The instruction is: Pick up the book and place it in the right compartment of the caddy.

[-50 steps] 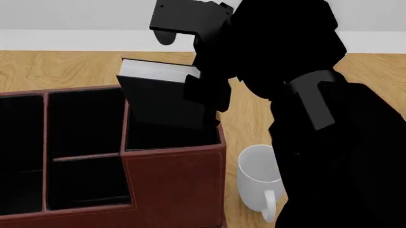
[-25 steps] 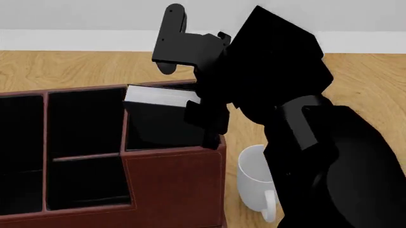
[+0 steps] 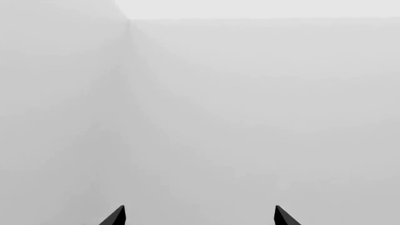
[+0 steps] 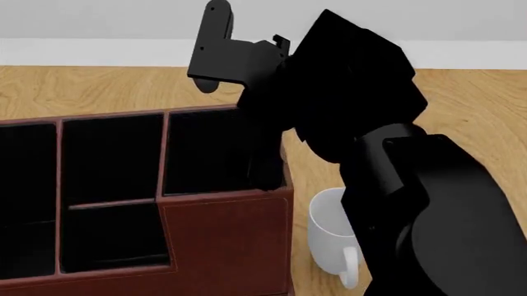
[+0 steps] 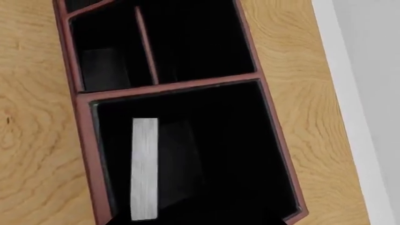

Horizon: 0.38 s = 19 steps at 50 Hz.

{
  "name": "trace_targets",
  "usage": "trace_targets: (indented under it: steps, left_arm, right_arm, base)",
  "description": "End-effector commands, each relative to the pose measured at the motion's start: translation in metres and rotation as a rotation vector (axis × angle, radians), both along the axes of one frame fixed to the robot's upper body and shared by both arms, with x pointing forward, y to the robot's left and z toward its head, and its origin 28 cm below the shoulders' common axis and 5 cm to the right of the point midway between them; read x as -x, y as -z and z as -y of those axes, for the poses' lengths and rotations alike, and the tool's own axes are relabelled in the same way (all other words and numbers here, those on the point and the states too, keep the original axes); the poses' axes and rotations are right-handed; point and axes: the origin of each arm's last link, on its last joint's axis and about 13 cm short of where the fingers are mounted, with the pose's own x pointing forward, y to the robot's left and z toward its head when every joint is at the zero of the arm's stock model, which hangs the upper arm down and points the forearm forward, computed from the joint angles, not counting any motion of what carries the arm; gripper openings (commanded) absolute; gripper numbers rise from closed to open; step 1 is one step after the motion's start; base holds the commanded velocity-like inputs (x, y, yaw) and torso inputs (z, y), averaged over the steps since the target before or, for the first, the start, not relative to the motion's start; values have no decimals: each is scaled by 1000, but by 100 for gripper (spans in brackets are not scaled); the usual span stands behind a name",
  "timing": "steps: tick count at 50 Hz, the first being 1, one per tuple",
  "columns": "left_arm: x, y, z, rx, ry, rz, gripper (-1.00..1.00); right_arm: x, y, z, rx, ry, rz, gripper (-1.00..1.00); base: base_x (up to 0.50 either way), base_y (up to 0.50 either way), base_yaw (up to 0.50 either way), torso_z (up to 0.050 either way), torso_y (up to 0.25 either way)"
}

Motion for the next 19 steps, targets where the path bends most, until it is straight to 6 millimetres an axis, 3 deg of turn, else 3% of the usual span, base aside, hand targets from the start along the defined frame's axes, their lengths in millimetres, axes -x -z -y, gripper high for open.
trace_targets:
  steps: [1,19]
  left_arm:
    - [1,-1,0,0,-1,3,100]
    - [2,-2,-1,5,2,14,100]
  right_arm:
    - [0,-3,-1,-9,-7,17,100]
    - [1,-20,3,-62,-26,68,100]
  base:
    - [0,0,0,0,0]
    - [0,0,0,0,0]
